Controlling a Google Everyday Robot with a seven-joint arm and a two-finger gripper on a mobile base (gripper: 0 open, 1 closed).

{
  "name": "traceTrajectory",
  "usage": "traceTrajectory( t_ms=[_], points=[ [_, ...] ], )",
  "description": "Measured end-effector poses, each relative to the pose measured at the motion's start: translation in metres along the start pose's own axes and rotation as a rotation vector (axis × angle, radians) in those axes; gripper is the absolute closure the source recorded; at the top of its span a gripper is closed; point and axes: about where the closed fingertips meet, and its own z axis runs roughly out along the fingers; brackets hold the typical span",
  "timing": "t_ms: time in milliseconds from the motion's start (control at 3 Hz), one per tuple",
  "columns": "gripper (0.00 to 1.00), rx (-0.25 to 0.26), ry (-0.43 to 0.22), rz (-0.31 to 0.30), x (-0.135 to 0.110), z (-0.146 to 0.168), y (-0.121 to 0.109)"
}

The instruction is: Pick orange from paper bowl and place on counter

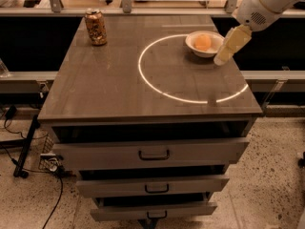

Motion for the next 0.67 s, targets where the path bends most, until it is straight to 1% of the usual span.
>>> traceTrajectory(
  t_ms=[333,667],
  points=[
    [0.00,-0.024,-0.128,0.119,-0.007,0.044,-0.030],
    [0.00,-0.034,-0.187,0.179,-0.010,0.067,-0.047]
  ],
)
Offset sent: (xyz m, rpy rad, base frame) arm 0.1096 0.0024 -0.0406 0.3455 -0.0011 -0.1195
